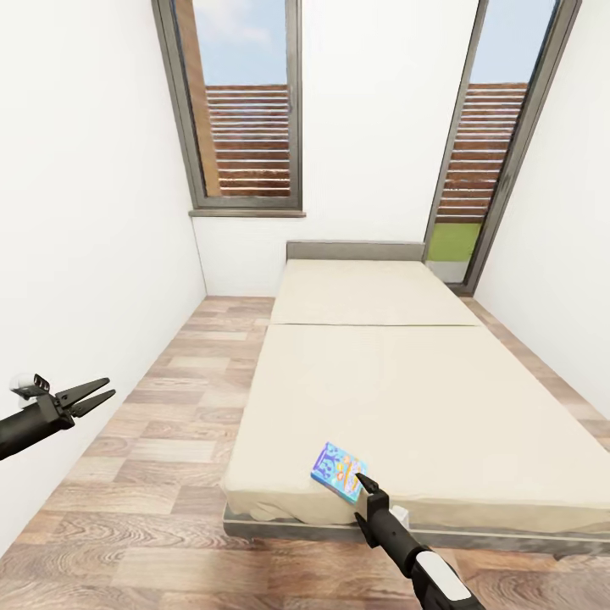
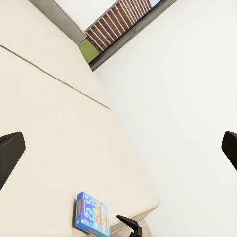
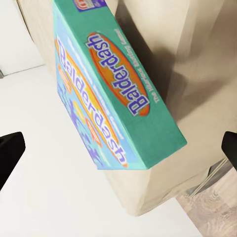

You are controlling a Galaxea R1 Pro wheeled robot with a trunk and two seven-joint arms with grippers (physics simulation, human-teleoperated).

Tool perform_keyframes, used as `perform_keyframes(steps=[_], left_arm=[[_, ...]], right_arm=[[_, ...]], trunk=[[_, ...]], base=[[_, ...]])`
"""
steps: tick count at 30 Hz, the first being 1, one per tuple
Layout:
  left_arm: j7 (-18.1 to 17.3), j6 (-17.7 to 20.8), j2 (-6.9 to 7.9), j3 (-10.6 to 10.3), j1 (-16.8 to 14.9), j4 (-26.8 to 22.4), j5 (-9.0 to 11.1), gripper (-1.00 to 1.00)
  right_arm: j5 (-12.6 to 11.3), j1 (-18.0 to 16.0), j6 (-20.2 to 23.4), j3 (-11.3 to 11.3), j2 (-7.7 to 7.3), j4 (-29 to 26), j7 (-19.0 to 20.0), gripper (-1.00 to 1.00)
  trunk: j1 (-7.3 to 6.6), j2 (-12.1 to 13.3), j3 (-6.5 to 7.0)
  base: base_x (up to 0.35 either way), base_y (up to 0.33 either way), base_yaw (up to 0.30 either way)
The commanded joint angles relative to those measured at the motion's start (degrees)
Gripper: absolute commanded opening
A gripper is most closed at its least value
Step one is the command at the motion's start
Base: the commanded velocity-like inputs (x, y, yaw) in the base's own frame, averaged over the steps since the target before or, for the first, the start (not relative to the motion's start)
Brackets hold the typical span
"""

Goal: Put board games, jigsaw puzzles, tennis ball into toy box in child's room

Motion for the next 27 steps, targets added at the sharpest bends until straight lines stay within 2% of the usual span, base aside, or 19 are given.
perform_keyframes(steps=[1,27], left_arm=[[-0.2,0.6,0.01,0.0,0.0,0.0,0.0,1.0],[0.1,0.6,-0.07,0.0,0.0,0.0,0.0,1.0]], right_arm=[[-0.3,0.0,0.5,-0.4,0.05,0.0,0.0,1.0],[-0.3,0.0,0.5,-0.4,0.05,0.0,0.0,1.0]], trunk=[[-0.01,0.0,-0.05],[-0.01,0.0,-0.05]], base=[[0.003,-0.005,0.0],[0.032,0.023,0.0]])
